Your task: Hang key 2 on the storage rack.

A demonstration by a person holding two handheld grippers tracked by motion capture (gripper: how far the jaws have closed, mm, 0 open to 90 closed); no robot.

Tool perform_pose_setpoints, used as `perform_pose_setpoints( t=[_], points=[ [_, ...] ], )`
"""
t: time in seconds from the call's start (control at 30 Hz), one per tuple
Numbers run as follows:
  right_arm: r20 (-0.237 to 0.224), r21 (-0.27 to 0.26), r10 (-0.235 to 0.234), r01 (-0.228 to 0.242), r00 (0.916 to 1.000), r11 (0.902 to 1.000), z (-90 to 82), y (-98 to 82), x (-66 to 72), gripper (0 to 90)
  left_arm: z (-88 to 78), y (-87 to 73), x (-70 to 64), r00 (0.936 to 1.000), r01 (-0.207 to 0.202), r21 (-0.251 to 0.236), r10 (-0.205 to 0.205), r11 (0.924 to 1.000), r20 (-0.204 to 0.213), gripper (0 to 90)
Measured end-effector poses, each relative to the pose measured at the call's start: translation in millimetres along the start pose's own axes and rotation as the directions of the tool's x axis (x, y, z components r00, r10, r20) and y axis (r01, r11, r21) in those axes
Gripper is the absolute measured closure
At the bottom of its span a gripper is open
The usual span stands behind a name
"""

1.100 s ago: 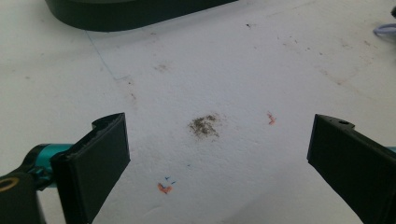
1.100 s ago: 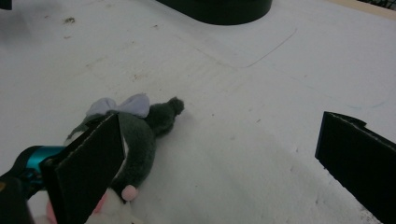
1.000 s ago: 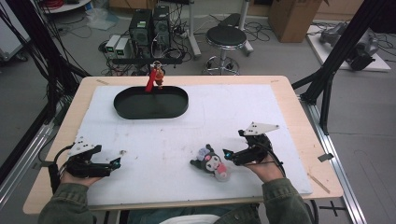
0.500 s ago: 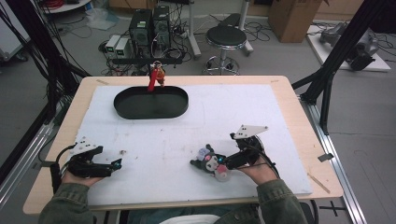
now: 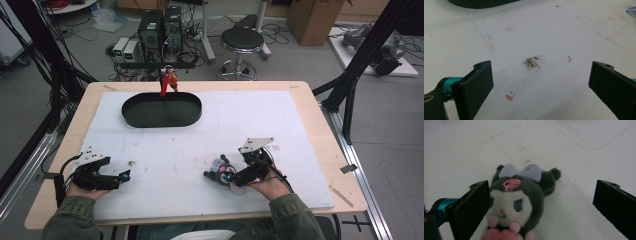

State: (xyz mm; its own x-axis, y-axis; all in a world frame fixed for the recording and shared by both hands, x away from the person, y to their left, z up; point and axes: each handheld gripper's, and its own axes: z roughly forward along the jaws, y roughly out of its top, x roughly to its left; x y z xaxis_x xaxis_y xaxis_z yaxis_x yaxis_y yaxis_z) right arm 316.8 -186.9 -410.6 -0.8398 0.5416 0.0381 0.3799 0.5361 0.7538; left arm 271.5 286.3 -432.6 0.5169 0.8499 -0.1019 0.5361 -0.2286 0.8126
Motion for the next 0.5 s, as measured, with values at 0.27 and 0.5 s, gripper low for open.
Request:
perform_pose_setpoints(
  t=[0.27,0.5],
  points=[
    [-0.029,0.113,-0.03,0.034,0.9991,0.993,18.3,-0.2,12.5,0.5,-0.4,-0.2,0.2,1.0,0.005,-0.001,-0.005,1.0,0.001,6.0],
    [-0.049,0.251,-0.092,0.102,0.9945,0.9627,30.1,-4.3,18.0,16.3,0.6,-0.8,-0.2,0.9999,0.0,0.01,-0.001,1.0,0.013,6.0]
  ],
)
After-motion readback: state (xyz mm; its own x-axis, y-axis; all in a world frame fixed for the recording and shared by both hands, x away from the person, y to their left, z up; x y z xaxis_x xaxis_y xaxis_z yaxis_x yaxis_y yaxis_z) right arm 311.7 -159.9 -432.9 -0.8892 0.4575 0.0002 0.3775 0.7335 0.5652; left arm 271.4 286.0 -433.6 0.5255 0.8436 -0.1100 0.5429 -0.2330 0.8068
